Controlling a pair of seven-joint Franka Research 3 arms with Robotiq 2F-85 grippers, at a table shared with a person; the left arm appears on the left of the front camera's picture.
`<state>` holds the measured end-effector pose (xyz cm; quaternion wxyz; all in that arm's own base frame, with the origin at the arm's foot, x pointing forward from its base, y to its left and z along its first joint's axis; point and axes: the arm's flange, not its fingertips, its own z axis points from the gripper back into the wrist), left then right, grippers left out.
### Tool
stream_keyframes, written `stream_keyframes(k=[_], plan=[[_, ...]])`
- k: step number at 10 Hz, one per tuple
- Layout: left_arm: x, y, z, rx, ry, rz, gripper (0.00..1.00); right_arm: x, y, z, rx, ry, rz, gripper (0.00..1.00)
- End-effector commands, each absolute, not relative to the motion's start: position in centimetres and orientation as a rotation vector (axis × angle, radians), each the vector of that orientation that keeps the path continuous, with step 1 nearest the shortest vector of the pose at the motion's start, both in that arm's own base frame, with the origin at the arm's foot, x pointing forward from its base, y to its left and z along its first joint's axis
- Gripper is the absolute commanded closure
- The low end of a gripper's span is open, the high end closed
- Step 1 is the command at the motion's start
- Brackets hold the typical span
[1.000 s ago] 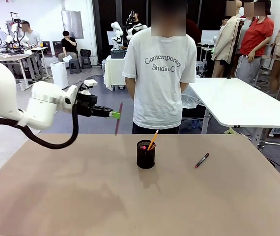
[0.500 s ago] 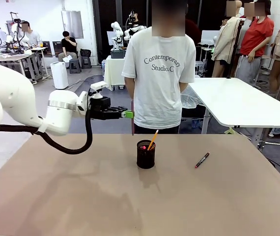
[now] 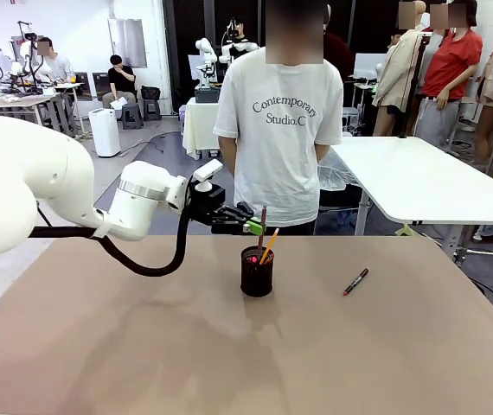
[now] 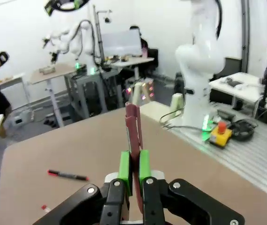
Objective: Place the pens into the pen holder.
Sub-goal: Pick up a writing instrument from the table and place it into the Pen holder.
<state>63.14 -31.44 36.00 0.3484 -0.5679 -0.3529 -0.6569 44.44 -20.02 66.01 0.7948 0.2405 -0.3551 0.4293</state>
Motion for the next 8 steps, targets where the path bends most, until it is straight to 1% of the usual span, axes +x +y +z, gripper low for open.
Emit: stream_keyframes(k=[1,4,6,7,8], plan=[[65.2,-30.8,36.6,-1.41,-0.982,-1.725,1.0,44.2,-19.8,66.0,0.517,-0.775,0.93,0.0],[67.5,-29.8,36.8,-1.39,-1.014,-1.716,1.0,44.2,-19.8,66.0,0.517,-0.775,0.93,0.0],[68.7,-29.7,35.9,-1.427,-1.016,-1.696,1.0,44.2,-19.8,66.0,0.517,-0.775,0.93,0.0],[69.2,-29.6,35.4,-1.462,-1.044,-1.714,1.0,44.2,-19.8,66.0,0.517,-0.775,0.93,0.0],[69.6,-29.5,34.9,-1.455,-1.031,-1.716,1.0,44.2,-19.8,66.0,0.517,-0.775,0.93,0.0]])
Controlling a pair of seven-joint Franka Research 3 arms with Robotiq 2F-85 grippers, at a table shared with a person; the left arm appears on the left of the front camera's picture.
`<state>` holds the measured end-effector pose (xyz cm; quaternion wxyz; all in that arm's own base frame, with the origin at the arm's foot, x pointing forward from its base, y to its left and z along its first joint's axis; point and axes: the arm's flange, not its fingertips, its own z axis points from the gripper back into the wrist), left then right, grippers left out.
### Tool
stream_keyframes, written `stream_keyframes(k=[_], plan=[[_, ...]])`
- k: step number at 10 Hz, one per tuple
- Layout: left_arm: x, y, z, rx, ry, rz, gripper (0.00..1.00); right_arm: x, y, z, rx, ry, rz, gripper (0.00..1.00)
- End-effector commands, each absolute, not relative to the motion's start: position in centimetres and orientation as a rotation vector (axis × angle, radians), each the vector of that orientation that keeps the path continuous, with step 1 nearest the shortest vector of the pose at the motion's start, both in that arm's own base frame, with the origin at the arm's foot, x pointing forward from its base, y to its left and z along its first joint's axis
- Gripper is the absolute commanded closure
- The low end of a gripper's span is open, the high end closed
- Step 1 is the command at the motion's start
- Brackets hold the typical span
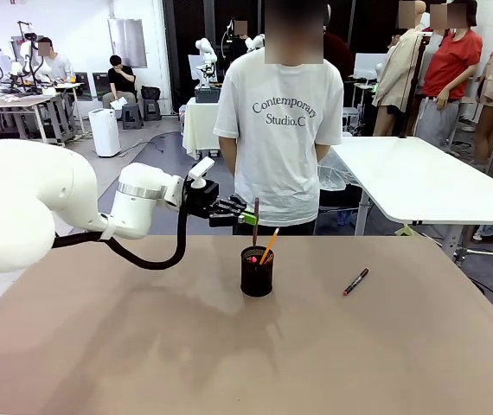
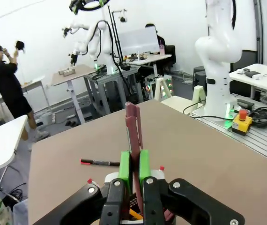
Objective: Place the pens into the pen holder.
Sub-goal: Pick up a writing instrument from the table and place it into the Pen holder.
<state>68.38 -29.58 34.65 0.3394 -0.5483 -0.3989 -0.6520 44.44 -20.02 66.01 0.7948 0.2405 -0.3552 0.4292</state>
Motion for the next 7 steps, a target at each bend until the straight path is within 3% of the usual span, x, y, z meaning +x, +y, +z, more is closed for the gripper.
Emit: stream_keyframes(k=[1,2,3,7], plan=[[69.78,-29.28,34.21,-1.452,-1.017,-1.698,1.0,44.25,-19.77,66.0,0.517,-0.775,0.93,0.0],[69.82,-29.11,33.72,-1.459,-1.005,-1.696,1.0,44.25,-19.77,66.0,0.517,-0.775,0.93,0.0],[69.8,-29.11,33.38,-1.461,-0.989,-1.695,0.93,44.25,-19.77,66.0,0.517,-0.775,0.93,0.0],[69.58,-29.08,33.88,-1.455,-0.962,-1.718,0.14,44.25,-19.77,66.0,0.517,-0.775,0.93,0.0]])
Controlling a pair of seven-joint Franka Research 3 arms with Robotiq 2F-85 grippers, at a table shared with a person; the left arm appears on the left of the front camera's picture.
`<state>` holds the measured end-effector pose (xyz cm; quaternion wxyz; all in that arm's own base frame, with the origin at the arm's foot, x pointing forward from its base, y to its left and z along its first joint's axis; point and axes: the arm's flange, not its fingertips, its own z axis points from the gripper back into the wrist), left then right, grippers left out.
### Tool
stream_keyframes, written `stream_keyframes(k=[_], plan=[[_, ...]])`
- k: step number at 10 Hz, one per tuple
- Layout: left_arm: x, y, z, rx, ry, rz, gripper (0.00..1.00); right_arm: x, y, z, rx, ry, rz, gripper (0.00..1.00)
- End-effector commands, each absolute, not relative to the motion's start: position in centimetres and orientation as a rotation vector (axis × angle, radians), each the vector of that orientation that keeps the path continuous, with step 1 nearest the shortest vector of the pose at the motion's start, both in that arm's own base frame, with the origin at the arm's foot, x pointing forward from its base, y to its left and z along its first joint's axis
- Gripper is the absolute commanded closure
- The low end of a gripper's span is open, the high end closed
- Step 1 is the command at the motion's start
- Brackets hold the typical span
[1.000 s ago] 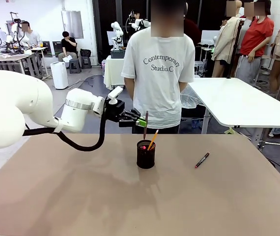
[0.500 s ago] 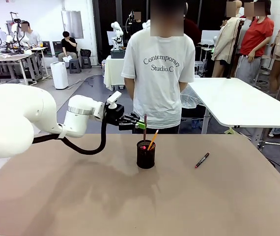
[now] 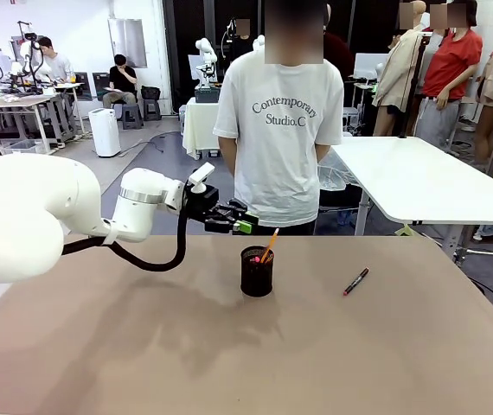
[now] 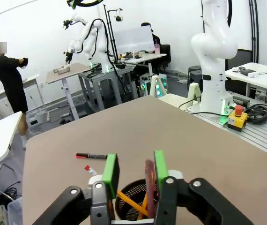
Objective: Place the pens into the pen holder.
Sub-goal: Pick up a writing instrument from the table and place it into the Pen holder.
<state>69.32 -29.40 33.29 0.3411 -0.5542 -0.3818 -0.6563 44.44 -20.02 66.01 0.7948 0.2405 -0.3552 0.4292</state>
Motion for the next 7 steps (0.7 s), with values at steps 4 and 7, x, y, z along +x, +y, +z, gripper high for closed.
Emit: stream_keyframes(k=[4,7], plan=[[68.9,-27.9,35.2,-1.383,-0.927,-1.728,0.0,44.2,-19.8,66.0,0.517,-0.775,0.93,0.0],[68.2,-27.4,36.1,-1.332,-0.921,-1.709,0.0,44.2,-19.8,66.0,0.517,-0.775,0.93,0.0]])
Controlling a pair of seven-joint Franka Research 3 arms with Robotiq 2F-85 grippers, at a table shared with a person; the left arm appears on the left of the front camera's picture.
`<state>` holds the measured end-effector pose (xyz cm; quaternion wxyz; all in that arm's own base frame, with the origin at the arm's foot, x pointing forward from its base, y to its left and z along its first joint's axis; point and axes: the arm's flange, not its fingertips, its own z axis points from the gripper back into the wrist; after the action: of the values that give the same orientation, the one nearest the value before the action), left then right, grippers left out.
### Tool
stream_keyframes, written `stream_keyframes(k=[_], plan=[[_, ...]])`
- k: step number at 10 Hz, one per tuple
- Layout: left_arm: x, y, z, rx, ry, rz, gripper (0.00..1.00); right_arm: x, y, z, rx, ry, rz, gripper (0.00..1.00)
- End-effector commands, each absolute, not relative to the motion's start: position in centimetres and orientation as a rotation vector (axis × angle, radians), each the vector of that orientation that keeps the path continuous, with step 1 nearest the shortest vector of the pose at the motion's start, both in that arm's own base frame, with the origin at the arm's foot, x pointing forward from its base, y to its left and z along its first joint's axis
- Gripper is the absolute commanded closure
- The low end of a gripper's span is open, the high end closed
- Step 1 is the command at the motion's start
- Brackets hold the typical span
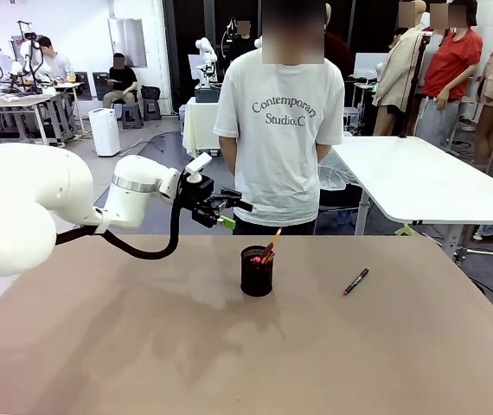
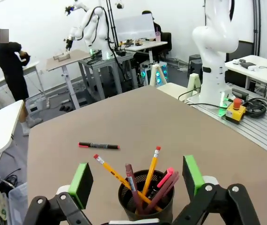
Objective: Place the pens into the pen holder.
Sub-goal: Pick up a writing instrument from the table and place it into the Pen holder.
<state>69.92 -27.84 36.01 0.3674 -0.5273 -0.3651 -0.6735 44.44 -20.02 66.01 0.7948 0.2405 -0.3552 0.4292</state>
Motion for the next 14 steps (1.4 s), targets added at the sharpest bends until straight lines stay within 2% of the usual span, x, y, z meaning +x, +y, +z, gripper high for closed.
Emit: stream_keyframes(k=[1,5,8,10,11,13,14], plan=[[69.8,-28.1,35.5,-1.373,-0.943,-1.733,0.0,44.2,-19.8,66.0,0.517,-0.775,0.93,0.0],[69.8,-28.3,35.3,-1.371,-0.938,-1.724,0.0,44.2,-19.8,66.0,0.517,-0.775,0.93,0.0],[67.4,-23.2,40.9,-1.045,-0.629,-1.642,0.0,44.2,-19.8,66.0,0.517,-0.775,0.93,0.0],[65.2,-20.5,45.0,-0.943,-0.527,-1.6,0.0,44.2,-19.8,66.0,0.517,-0.775,0.93,0.0],[63.9,-19.4,46.4,-0.873,-0.486,-1.671,0.0,44.2,-19.8,66.0,0.517,-0.775,0.93,0.0],[61.9,-14.6,49.4,-0.839,-0.504,-1.756,0.0,44.2,-19.8,66.0,0.517,-0.775,0.93,0.0],[61.2,-11.7,50.5,-0.813,-0.575,-1.787,0.0,44.2,-19.8,66.0,0.517,-0.775,0.93,0.0]])
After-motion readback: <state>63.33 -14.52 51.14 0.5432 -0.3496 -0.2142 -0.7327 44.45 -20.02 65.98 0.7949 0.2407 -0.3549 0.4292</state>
